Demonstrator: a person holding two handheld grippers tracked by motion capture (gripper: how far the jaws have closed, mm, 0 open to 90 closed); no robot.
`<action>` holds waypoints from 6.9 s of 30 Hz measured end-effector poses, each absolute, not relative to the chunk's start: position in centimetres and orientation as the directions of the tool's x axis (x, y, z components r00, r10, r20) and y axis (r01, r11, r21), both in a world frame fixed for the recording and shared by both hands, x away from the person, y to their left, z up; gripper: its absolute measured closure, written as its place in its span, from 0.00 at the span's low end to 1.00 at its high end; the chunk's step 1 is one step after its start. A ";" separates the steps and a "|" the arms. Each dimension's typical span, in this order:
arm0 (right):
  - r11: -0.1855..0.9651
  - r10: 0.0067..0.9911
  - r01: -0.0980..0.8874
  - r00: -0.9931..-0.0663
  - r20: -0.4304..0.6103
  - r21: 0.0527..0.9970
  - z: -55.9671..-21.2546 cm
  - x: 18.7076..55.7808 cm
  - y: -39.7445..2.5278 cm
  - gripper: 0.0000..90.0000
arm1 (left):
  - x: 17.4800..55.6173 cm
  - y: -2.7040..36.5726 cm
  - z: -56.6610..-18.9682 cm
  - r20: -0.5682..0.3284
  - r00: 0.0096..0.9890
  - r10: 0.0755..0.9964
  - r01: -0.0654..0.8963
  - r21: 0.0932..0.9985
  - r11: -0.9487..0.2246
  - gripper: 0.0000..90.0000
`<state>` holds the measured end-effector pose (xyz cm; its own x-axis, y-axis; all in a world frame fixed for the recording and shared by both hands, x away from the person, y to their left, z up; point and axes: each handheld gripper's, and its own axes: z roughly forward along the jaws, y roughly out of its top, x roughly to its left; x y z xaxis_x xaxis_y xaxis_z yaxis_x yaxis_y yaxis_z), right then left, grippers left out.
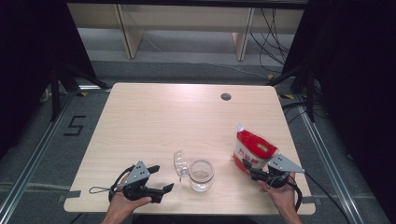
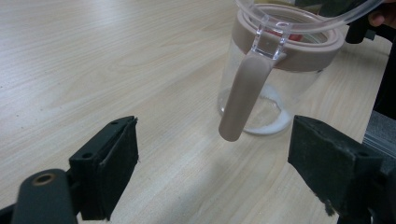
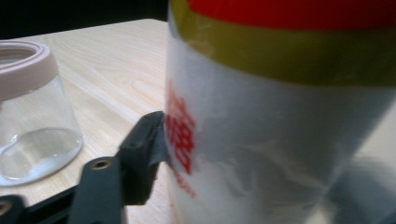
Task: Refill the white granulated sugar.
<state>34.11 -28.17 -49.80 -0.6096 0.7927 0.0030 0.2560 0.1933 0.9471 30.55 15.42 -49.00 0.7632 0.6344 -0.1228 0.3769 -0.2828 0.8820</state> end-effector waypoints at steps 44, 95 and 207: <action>0.163 0.846 0.194 -0.531 -0.036 0.967 -50.4 34.5 -27.5 0.34 | 30.6 15.1 -49.0 -0.129 0.772 0.623 0.375 0.883 -0.281 0.18; 0.061 0.846 0.214 -0.530 0.063 0.975 -51.6 34.9 -27.4 0.33 | 30.5 14.9 -49.1 -0.144 0.767 0.625 0.388 0.880 -0.274 0.18; 0.578 0.600 -0.151 -0.587 -0.544 0.802 -46.7 29.4 -25.0 0.54 | 30.6 15.1 -49.1 -0.146 0.772 0.619 0.391 0.876 -0.282 0.18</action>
<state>29.36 -25.04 -46.75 -0.5865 0.6002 -0.5438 -0.1511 0.5785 0.8016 30.62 15.06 -49.11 0.7720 0.6187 -0.1457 0.3913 -0.2818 0.8761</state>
